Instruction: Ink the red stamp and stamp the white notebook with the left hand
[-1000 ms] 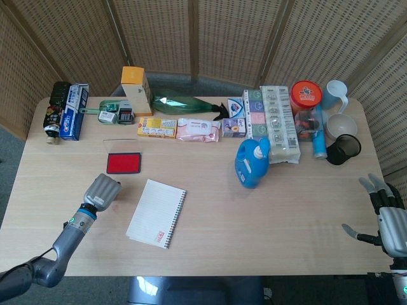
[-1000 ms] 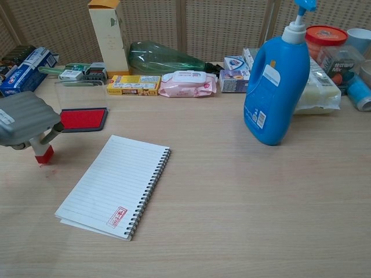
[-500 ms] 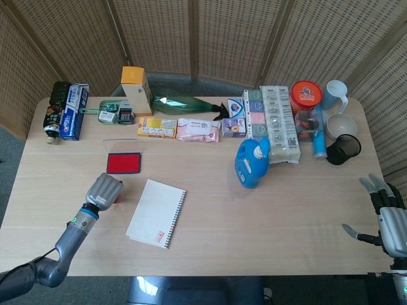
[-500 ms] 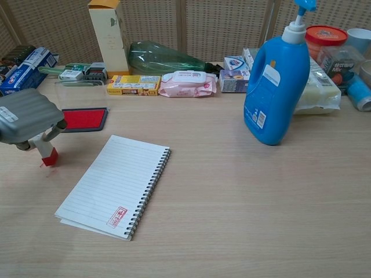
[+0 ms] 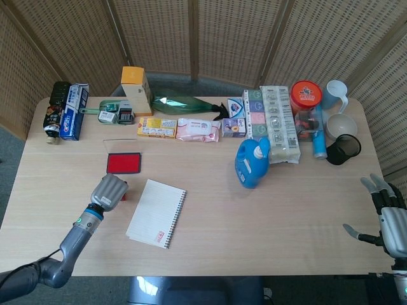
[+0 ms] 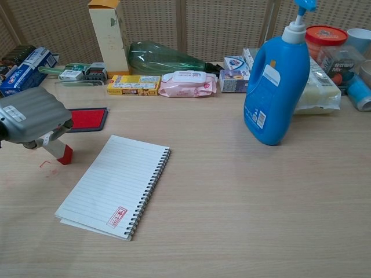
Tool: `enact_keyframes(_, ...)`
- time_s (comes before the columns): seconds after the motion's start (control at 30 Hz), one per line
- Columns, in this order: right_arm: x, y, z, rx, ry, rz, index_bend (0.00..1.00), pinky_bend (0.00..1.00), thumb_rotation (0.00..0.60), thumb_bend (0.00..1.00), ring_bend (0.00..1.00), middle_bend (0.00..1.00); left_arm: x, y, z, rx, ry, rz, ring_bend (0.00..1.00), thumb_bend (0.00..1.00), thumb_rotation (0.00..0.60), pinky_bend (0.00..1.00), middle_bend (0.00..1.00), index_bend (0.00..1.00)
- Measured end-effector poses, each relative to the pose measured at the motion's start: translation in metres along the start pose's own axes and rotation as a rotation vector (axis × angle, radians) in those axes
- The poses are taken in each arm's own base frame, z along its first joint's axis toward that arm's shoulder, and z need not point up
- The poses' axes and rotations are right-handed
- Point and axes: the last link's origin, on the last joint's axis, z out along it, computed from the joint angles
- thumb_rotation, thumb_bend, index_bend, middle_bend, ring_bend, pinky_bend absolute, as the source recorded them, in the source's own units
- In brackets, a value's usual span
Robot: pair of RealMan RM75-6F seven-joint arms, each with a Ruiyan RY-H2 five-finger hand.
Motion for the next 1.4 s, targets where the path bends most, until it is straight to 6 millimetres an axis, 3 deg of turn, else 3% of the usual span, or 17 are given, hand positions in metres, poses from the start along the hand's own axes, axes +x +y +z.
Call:
enact_keyframes(0.53,-0.002,-0.002,0.000,0.001,-0.004,-0.007,0.03,0.00,0.523,0.00,0.00,0.00,0.019,-0.023,-0.013,0.035,0.051,-0.027,1.00,0.26,0.600,1.00,1.00,0.64)
enact_keyframes(0.77,0.000,-0.002,-0.001,0.003,0.006,-0.007,0.03,0.00,0.520,0.00,0.00,0.00,0.039,-0.051,-0.039,0.088,0.119,-0.120,1.00,0.26,0.600,0.97,0.99,0.64)
enact_keyframes(0.83,0.001,-0.002,-0.002,0.004,0.008,-0.009,0.03,0.00,0.519,0.00,0.00,0.00,0.043,-0.059,-0.050,0.104,0.136,-0.164,0.96,0.25,0.600,0.85,0.87,0.63)
enact_keyframes(0.9,0.000,-0.003,-0.002,0.006,0.008,-0.010,0.03,0.00,0.521,0.00,0.00,0.00,0.045,-0.069,-0.064,0.121,0.151,-0.223,0.77,0.23,0.600,0.73,0.63,0.59)
enact_keyframes(0.97,0.000,-0.003,-0.002,0.008,0.008,-0.015,0.03,0.00,0.521,0.00,0.00,0.00,0.046,-0.080,-0.082,0.140,0.154,-0.286,0.42,0.18,0.600,0.60,0.36,0.49)
enact_keyframes(1.07,0.000,-0.005,-0.003,0.012,0.009,-0.019,0.03,0.00,0.522,0.00,0.00,0.00,0.046,-0.096,-0.110,0.172,0.154,-0.361,0.24,0.09,0.600,0.45,0.16,0.35)
enact_keyframes(1.17,0.000,-0.006,-0.004,0.018,0.014,-0.028,0.03,0.00,0.521,0.00,0.00,0.00,0.044,-0.103,-0.136,0.211,0.164,-0.437,0.15,0.01,0.599,0.33,0.06,0.24)
enact_keyframes(1.4,-0.001,-0.008,-0.006,0.028,0.031,-0.052,0.03,0.00,0.520,0.00,0.00,0.00,0.029,-0.107,-0.187,0.306,0.204,-0.591,0.10,0.00,0.600,0.26,0.03,0.20)
